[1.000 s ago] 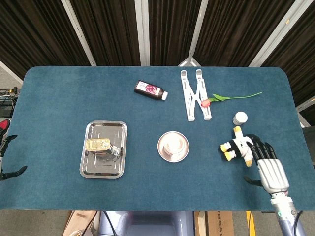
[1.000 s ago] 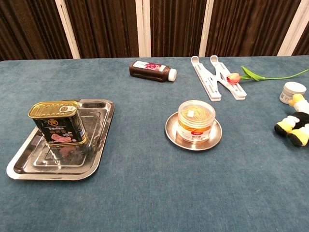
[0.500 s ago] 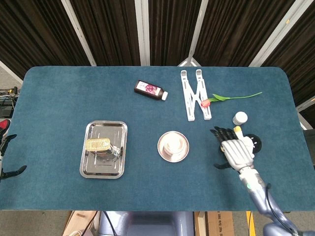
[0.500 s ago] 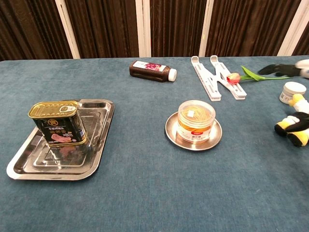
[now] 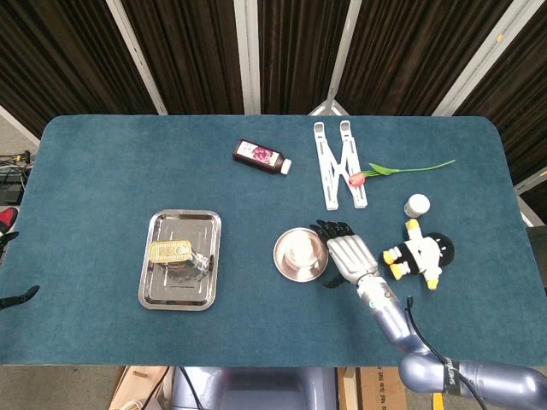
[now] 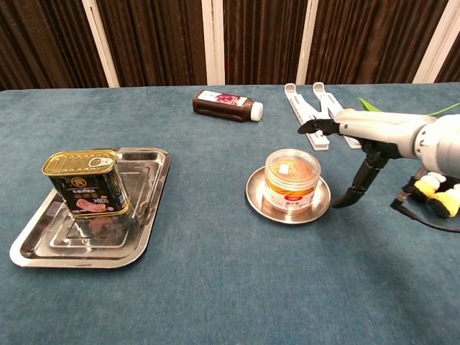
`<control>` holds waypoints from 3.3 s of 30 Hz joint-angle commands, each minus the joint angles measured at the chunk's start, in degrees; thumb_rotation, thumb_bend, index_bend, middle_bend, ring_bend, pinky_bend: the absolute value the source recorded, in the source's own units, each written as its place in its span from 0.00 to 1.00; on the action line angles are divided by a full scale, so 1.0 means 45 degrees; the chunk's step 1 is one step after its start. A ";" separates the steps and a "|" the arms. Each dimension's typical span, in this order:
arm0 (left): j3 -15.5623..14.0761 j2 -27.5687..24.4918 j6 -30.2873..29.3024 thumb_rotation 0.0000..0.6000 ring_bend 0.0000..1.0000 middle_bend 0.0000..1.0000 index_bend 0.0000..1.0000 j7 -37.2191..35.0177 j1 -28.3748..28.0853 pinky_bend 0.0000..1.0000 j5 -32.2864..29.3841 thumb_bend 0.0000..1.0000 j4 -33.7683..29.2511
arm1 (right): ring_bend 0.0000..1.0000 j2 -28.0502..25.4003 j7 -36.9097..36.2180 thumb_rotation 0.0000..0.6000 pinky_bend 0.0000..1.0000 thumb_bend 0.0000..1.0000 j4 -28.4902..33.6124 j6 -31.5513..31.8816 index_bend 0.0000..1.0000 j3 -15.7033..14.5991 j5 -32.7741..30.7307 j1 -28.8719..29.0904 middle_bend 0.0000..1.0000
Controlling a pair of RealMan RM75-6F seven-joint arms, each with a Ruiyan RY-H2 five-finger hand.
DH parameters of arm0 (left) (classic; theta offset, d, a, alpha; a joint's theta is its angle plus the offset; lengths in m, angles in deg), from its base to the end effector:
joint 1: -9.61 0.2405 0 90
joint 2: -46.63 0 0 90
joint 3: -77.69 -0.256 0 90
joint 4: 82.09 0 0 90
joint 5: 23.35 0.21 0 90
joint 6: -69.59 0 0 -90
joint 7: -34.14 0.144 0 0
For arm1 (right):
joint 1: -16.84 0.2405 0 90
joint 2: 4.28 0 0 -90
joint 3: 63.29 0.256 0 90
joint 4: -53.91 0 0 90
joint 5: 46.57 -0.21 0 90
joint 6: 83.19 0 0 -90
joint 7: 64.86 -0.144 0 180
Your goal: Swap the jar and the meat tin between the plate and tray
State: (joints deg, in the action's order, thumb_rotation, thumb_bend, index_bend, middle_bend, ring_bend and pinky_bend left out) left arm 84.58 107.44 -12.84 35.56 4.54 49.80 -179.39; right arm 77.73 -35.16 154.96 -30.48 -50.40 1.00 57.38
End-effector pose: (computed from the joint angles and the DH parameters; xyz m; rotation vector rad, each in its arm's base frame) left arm -0.3227 0.1928 0.1841 -1.1865 -0.9858 -0.8321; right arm -0.1384 -0.3168 0.0015 1.8428 -1.1863 0.8236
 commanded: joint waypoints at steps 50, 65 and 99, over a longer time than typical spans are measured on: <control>0.0650 0.0234 0.0727 1.00 0.00 0.00 0.17 0.0070 -0.0398 0.11 -0.1334 0.10 0.1000 | 0.43 0.4150 0.2004 1.00 0.02 0.00 -0.3581 0.0676 0.47 0.1795 -0.3587 0.4602 0.37; 0.0533 0.0244 0.1239 1.00 0.00 0.00 0.17 0.0225 -0.0602 0.11 -0.1407 0.10 0.1022 | 0.43 0.6029 0.1688 1.00 0.02 0.00 -0.6535 -0.0079 0.47 0.2187 -0.4052 0.6003 0.37; 0.0577 -0.0062 0.1236 1.00 0.00 0.00 0.17 -0.0481 -0.0501 0.11 -0.1250 0.10 0.1036 | 0.00 0.1332 0.3058 1.00 0.00 0.00 -0.0629 0.3312 0.00 0.0251 -0.3241 0.3986 0.00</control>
State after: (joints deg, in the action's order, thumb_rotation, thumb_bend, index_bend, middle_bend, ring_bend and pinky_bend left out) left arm 87.45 107.37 -7.55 33.79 2.36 43.66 -174.67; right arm 91.92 -22.50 142.37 -23.35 -44.46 -17.80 81.64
